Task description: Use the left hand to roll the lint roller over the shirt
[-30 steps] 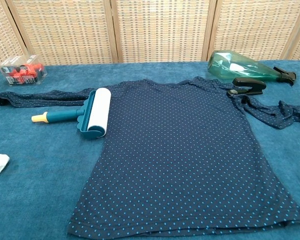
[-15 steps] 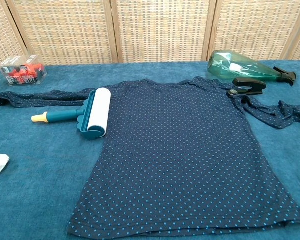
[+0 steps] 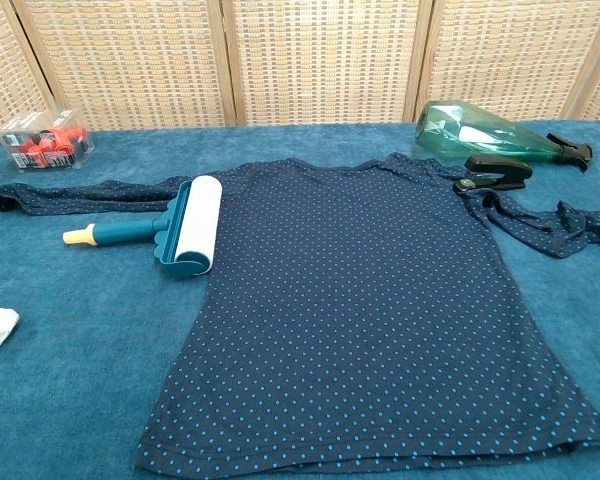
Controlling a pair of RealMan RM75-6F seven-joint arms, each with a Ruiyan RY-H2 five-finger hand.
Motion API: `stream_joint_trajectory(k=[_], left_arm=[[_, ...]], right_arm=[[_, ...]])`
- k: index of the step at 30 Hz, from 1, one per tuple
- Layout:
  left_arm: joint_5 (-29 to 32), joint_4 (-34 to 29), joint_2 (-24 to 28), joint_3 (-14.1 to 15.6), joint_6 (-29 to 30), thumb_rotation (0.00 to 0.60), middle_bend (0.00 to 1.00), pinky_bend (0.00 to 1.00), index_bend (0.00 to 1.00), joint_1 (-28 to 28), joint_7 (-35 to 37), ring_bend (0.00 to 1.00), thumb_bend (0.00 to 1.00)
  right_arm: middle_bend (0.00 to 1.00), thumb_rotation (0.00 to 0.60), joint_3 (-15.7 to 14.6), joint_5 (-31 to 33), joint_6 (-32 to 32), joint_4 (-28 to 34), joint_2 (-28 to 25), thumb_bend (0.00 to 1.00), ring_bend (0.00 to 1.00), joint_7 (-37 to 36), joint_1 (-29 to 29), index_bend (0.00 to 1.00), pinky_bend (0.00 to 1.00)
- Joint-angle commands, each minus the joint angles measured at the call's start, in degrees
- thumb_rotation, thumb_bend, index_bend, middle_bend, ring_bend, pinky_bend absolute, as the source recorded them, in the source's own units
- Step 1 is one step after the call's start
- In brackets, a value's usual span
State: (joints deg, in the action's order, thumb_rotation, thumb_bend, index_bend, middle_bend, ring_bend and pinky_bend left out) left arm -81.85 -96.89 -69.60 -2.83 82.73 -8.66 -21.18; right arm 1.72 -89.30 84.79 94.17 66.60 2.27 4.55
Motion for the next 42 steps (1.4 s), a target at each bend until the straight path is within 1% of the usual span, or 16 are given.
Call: stream_joint_trajectory(k=[1, 8, 12, 14, 15, 16, 17, 19, 22, 25, 28, 31, 33, 37, 41, 42], left_arm=[[0.01, -0.01, -0.05, 0.03, -0.04, 0.600, 0.00, 0.00, 0.00, -0.01, -0.12, 0.00, 0.00], [0.88, 0.45, -0.95, -0.66, -1.05, 0.600, 0.00, 0.01, 0.00, -0.86, -1.02, 0.00, 0.00], [2.94, 2.39, -2.10, -2.46, -4.63, 0.600, 0.00, 0.13, 0.00, -3.25, 1.36, 0.00, 0.00], [5.19, 4.12, -2.99, -4.62, -7.23, 0.600, 0.01, 0.24, 0.00, -5.42, 2.62, 0.08, 0.00], [6.24, 5.17, -3.54, -5.89, -8.58, 0.600, 0.06, 0.31, 0.00, -6.79, 2.71, 0.15, 0.01], [6.74, 5.65, -3.77, -6.32, -9.24, 0.600, 0.14, 0.38, 0.00, -7.38, 2.63, 0.24, 0.02], [7.28, 6.19, -3.96, -6.86, -10.13, 0.600, 0.20, 0.41, 0.01, -8.23, 2.34, 0.28, 0.03], [9.07, 7.26, -4.26, -8.26, -13.47, 0.600, 0.39, 0.48, 0.05, -10.89, 1.16, 0.41, 0.03], [11.52, 8.08, -4.60, -9.44, -16.92, 0.600, 0.59, 0.55, 0.15, -13.65, -0.73, 0.53, 0.03], [13.75, 8.96, -5.12, -10.16, -20.07, 0.600, 0.72, 0.62, 0.23, -16.25, -2.65, 0.62, 0.03], [16.44, 9.99, -5.81, -10.84, -23.22, 0.600, 0.79, 0.65, 0.28, -18.89, -4.27, 0.67, 0.03], [19.58, 12.02, -6.82, -11.65, -26.73, 0.600, 0.83, 0.67, 0.32, -21.89, -5.69, 0.70, 0.03], [21.05, 13.21, -7.43, -11.86, -28.04, 0.600, 0.85, 0.67, 0.34, -23.16, -6.37, 0.71, 0.03], [24.02, 16.75, -9.37, -11.89, -30.92, 0.600, 0.86, 0.68, 0.38, -26.21, -8.43, 0.72, 0.12], [26.87, 19.95, -11.86, -11.73, -33.59, 0.600, 0.86, 0.68, 0.38, -28.78, -9.07, 0.72, 0.13], [27.47, 20.65, -12.32, -11.75, -34.14, 0.600, 0.86, 0.68, 0.39, -29.26, -9.15, 0.72, 0.16]], right_arm=[[0.00, 0.600, 0.00, 0.00, 0.03, 0.03, 0.00, 0.09, 0.00, -0.04, -0.01, 0.00, 0.00], [0.00, 0.600, 0.40, 0.70, -0.04, -0.03, -0.38, 0.09, 0.00, -1.20, -0.01, 0.00, 0.00], [0.00, 0.600, 0.51, 1.08, -0.25, -0.10, -0.50, 0.09, 0.00, -2.04, 0.01, 0.00, 0.00], [0.00, 0.600, 0.67, 1.27, -0.26, -0.30, -0.51, 0.09, 0.00, -2.33, 0.05, 0.00, 0.00], [0.00, 0.600, 0.78, 1.46, -0.29, -0.38, -0.51, 0.09, 0.00, -2.62, 0.06, 0.00, 0.00], [0.00, 0.600, 0.81, 1.51, -0.32, -0.44, -0.52, 0.09, 0.00, -2.74, 0.07, 0.00, 0.00], [0.00, 0.600, 0.89, 1.64, -0.37, -0.55, -0.51, 0.09, 0.00, -2.89, 0.10, 0.00, 0.00], [0.00, 0.600, 1.08, 2.21, -0.74, -0.92, -0.43, 0.09, 0.00, -3.14, 0.21, 0.00, 0.00], [0.00, 0.600, 1.22, 2.86, -1.36, -1.35, -0.29, 0.09, 0.00, -3.37, 0.38, 0.00, 0.00], [0.00, 0.600, 1.38, 3.58, -2.01, -1.76, -0.10, 0.09, 0.00, -3.49, 0.57, 0.00, 0.00], [0.00, 0.600, 1.48, 4.21, -2.62, -2.10, 0.02, 0.09, 0.00, -3.59, 0.72, 0.00, 0.00], [0.00, 0.600, 1.77, 4.99, -3.04, -2.56, 0.13, 0.09, 0.00, -3.75, 0.84, 0.00, 0.00], [0.00, 0.600, 1.89, 5.33, -3.24, -2.75, 0.17, 0.09, 0.00, -3.85, 0.89, 0.00, 0.00], [0.00, 0.600, 2.30, 6.24, -3.53, -3.05, 0.11, 0.09, 0.00, -4.17, 0.95, 0.00, 0.00], [0.00, 0.600, 2.63, 6.92, -3.69, -3.55, 0.09, 0.09, 0.00, -4.36, 0.98, 0.00, 0.00], [0.00, 0.600, 2.68, 7.05, -3.81, -3.66, 0.13, 0.09, 0.00, -4.37, 1.03, 0.00, 0.00]])
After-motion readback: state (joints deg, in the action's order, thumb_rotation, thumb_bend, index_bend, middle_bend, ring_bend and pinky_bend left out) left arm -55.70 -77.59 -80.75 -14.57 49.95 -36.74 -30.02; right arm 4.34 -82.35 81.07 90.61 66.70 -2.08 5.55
